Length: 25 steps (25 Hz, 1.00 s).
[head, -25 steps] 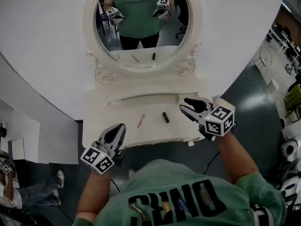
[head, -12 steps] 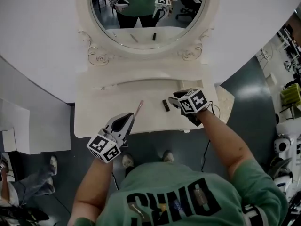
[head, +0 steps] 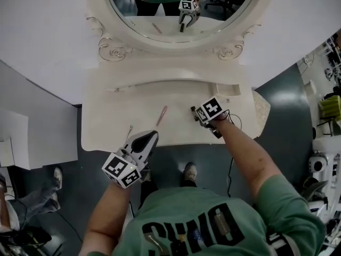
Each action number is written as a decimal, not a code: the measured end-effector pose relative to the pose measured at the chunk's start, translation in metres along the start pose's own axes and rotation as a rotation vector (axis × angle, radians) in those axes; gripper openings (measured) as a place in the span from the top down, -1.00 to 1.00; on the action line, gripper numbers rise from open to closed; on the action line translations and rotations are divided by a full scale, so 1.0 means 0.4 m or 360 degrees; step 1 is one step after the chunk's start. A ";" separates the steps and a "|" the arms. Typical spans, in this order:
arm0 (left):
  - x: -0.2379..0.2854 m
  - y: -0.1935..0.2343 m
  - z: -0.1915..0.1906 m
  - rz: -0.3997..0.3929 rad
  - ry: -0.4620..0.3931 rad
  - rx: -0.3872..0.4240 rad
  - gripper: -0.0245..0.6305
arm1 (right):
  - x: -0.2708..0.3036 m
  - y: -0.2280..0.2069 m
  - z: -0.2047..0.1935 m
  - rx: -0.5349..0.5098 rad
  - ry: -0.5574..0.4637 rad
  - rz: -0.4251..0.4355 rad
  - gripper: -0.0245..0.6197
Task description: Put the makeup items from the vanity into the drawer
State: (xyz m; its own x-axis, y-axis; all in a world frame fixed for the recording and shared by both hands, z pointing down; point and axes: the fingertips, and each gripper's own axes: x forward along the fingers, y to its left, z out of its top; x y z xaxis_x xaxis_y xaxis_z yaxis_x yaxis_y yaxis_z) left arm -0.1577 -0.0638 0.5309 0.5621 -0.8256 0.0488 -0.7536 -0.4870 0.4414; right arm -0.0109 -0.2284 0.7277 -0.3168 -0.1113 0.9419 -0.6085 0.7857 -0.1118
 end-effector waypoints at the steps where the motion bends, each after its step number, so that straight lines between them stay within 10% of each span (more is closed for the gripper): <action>1: -0.005 0.005 -0.006 0.0004 0.0002 -0.0008 0.90 | 0.015 -0.001 0.000 0.0008 0.0014 -0.0006 0.34; 15: -0.054 0.041 -0.055 0.0063 -0.0001 -0.0104 0.90 | 0.094 -0.003 -0.014 0.0053 0.0093 -0.0127 0.60; 25: -0.077 -0.005 0.036 0.0080 -0.0049 -0.0033 0.90 | -0.071 0.046 0.019 0.0091 -0.0297 0.0086 0.61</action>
State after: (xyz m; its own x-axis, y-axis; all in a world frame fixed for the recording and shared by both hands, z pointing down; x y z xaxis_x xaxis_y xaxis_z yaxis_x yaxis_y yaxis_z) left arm -0.1784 -0.0416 0.5154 0.5130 -0.8573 0.0439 -0.7731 -0.4391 0.4576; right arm -0.0185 -0.2154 0.6966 -0.4764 -0.1849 0.8596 -0.6254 0.7584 -0.1834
